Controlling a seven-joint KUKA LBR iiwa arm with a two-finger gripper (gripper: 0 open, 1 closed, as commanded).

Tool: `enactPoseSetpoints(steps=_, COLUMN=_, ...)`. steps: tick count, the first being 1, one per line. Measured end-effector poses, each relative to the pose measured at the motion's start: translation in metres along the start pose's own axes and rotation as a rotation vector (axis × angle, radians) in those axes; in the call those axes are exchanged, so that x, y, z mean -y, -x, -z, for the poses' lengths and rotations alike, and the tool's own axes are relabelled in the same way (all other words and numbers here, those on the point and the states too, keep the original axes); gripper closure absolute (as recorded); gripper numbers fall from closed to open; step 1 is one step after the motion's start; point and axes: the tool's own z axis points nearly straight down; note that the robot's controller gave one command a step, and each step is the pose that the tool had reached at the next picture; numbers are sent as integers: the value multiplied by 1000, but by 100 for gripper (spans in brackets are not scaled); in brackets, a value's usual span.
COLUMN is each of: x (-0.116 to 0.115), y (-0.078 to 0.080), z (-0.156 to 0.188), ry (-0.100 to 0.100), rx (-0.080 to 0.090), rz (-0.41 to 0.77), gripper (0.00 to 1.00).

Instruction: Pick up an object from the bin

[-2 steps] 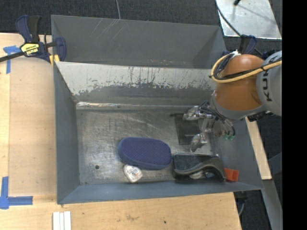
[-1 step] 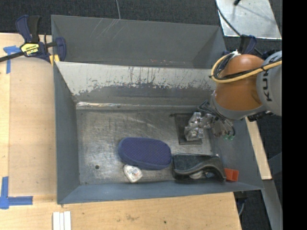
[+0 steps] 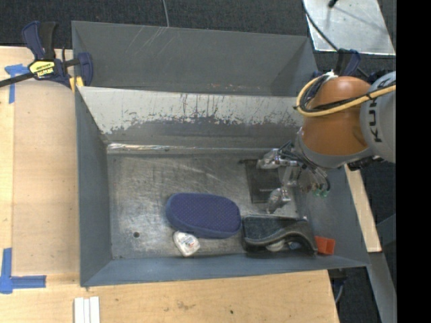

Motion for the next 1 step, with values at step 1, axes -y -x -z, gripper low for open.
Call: enactPoseSetpoints(steps=1, x=0, y=0, z=0, ry=0, rx=0, rz=0, gripper=100)
